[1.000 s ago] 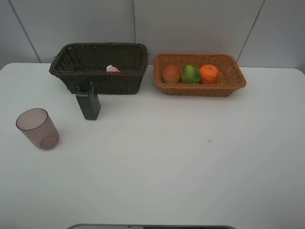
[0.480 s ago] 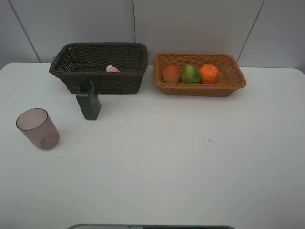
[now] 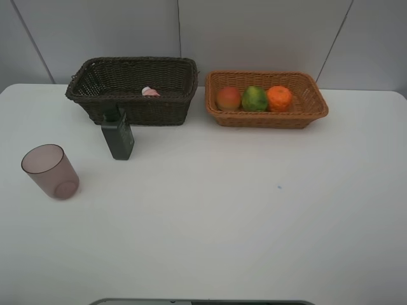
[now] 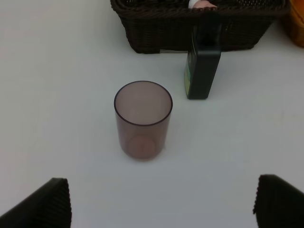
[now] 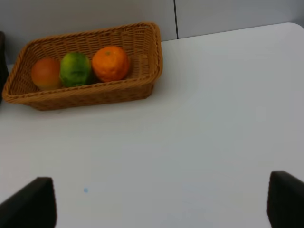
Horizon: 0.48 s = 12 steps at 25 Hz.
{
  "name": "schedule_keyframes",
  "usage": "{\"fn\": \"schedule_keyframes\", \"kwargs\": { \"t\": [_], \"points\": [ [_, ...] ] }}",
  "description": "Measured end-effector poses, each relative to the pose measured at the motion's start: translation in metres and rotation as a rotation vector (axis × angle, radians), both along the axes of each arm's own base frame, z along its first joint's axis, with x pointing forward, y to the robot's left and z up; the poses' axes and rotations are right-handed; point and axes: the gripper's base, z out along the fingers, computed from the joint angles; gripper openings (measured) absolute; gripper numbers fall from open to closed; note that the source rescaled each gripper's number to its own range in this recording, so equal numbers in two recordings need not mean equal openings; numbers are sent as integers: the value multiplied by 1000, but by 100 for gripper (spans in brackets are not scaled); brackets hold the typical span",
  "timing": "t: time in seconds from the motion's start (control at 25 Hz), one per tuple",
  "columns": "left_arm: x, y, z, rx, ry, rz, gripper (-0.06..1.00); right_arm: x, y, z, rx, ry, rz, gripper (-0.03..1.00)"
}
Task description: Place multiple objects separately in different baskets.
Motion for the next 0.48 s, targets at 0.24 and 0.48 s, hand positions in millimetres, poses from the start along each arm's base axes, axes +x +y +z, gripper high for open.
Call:
{"fn": "schedule_keyframes", "kwargs": {
  "t": [0.24, 0.48],
  "points": [
    [0, 0, 0, 0, 0, 0, 99, 0, 0, 0, 0, 0, 0, 96],
    [2, 2, 5, 15, -16, 11, 99, 0, 0, 0, 0, 0, 0, 96]
  ]
}}
